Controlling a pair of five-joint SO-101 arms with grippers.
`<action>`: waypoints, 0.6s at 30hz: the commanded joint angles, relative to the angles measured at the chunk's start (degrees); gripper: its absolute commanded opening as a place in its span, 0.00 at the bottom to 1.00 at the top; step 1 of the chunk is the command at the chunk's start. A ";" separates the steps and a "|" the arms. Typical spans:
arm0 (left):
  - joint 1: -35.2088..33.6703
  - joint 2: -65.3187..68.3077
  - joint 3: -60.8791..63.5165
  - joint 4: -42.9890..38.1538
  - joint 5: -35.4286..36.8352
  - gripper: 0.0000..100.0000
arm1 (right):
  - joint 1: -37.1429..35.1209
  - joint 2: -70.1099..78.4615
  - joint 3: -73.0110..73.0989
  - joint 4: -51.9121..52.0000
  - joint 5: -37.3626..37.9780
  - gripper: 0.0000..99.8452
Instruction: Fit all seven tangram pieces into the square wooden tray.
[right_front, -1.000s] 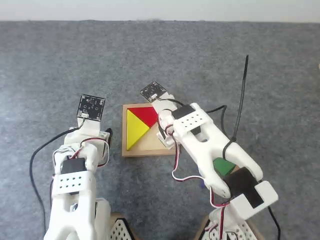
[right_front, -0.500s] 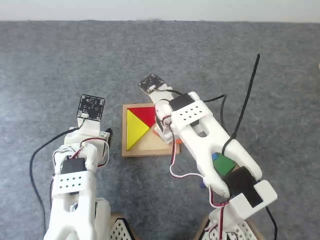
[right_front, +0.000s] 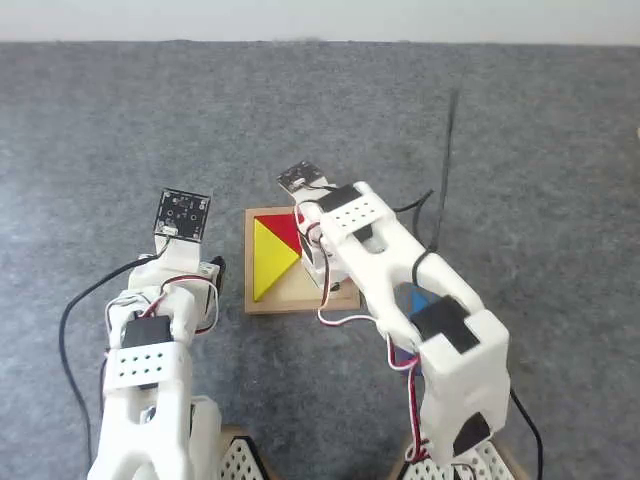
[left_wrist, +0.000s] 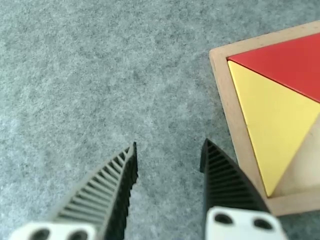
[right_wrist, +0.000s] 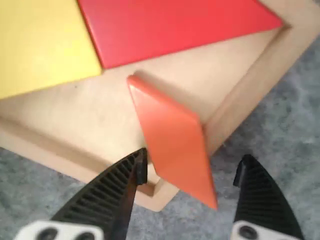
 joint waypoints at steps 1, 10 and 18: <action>0.35 -1.76 -0.57 0.44 -0.62 0.21 | 1.10 1.27 -5.63 3.03 0.70 0.28; 0.35 -1.76 -0.57 0.44 -0.62 0.21 | 1.10 1.80 -7.65 3.91 3.87 0.10; 0.35 -1.76 -0.57 0.44 -0.62 0.21 | 2.68 1.89 -12.48 9.54 3.87 0.05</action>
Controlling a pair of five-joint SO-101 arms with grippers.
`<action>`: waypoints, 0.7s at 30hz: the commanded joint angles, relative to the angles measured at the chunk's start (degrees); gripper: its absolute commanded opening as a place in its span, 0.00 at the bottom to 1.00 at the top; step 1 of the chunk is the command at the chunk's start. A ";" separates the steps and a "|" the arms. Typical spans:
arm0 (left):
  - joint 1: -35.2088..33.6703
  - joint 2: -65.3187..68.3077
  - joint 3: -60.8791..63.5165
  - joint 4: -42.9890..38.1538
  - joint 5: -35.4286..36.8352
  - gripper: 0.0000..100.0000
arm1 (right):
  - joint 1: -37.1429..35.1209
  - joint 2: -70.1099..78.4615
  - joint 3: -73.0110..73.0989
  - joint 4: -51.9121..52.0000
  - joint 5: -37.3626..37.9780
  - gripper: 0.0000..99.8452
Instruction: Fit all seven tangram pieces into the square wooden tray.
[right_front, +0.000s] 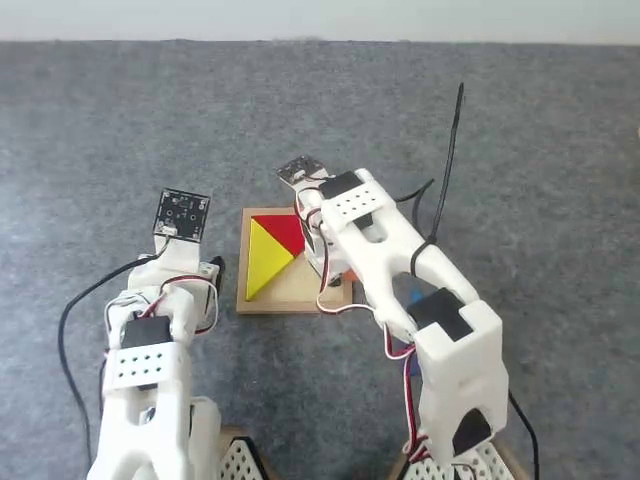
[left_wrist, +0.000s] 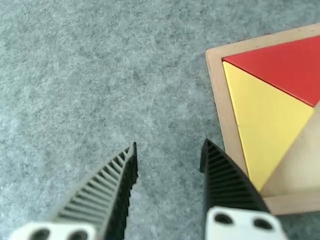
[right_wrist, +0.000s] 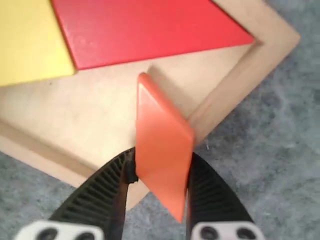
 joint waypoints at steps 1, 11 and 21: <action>0.35 -1.76 -0.57 0.44 -0.62 0.21 | 2.07 -0.66 -6.59 4.70 0.79 0.05; 0.44 -1.76 -0.57 0.44 -0.70 0.21 | 4.70 -0.75 -15.56 11.21 0.79 0.03; 0.44 -1.76 -0.57 0.53 -0.70 0.21 | 3.21 -0.22 -15.91 10.95 1.67 0.01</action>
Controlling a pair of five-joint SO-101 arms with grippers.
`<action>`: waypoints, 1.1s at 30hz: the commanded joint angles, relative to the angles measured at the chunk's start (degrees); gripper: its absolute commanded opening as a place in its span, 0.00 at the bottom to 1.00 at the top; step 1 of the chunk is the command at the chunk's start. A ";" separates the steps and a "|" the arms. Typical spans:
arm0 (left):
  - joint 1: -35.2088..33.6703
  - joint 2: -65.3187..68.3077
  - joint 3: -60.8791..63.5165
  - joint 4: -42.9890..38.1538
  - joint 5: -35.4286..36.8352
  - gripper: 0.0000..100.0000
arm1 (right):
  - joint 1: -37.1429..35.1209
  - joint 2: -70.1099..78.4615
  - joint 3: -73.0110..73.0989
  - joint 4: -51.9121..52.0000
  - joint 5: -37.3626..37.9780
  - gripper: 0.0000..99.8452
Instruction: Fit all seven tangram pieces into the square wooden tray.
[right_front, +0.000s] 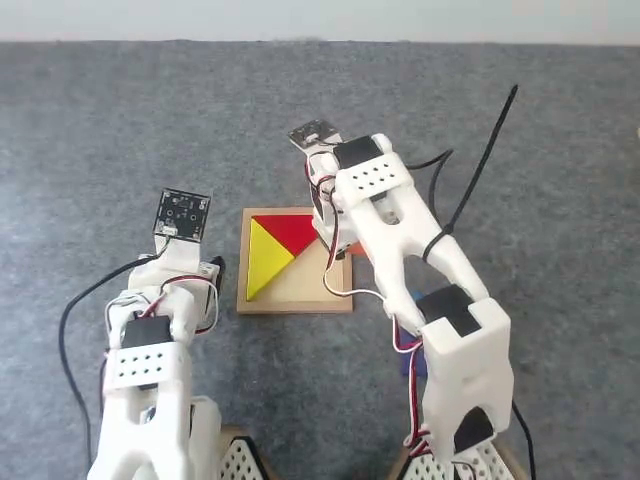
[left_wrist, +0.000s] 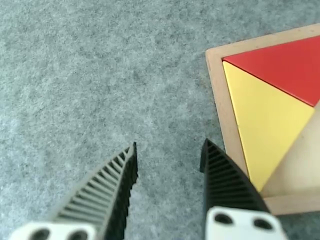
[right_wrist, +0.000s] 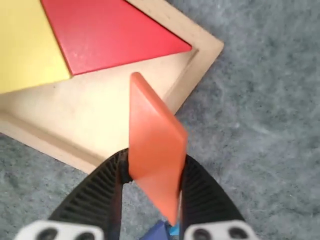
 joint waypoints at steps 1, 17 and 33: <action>0.44 -1.76 -0.57 0.53 -0.70 0.21 | -0.57 -0.22 -2.64 0.84 1.85 0.01; 0.35 -1.76 -0.57 0.53 -0.70 0.21 | -0.66 0.84 7.38 -5.41 2.73 0.13; 0.26 -1.76 -0.57 0.53 -0.70 0.21 | -1.19 6.37 -1.23 4.18 2.81 0.17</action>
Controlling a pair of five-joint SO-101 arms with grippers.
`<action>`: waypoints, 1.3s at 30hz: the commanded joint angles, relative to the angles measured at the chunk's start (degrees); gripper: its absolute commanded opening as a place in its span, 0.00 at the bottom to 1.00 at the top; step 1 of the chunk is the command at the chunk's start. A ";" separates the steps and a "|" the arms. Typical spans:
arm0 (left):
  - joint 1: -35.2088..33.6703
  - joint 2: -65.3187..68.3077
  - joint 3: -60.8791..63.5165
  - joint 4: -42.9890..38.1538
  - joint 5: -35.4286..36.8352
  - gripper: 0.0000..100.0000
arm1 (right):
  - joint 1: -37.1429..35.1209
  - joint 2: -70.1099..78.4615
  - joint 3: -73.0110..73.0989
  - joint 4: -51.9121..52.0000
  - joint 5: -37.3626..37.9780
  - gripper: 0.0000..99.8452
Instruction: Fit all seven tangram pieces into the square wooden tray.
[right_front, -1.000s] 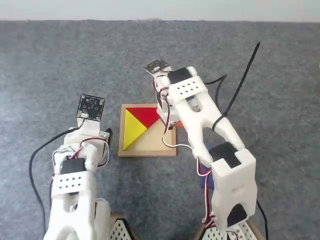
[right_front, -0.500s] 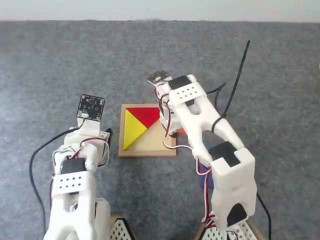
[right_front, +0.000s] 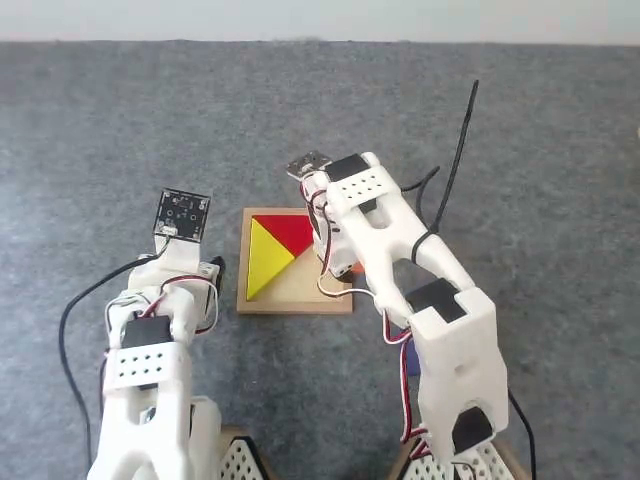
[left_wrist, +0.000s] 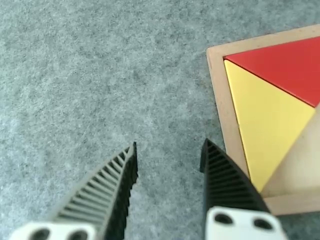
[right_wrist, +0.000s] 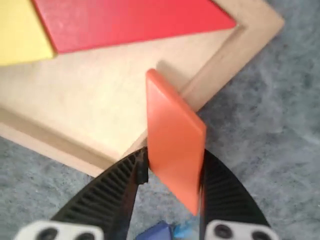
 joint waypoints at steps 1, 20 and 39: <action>0.26 -1.76 -0.57 0.53 -0.70 0.21 | -0.13 -0.22 -5.10 4.18 0.88 0.17; 0.35 -1.76 -0.57 0.53 -0.70 0.21 | -0.92 -0.13 -11.43 7.16 1.76 0.32; 0.35 -1.76 -0.48 0.53 -0.70 0.21 | -3.21 4.44 -15.21 6.99 -6.07 0.19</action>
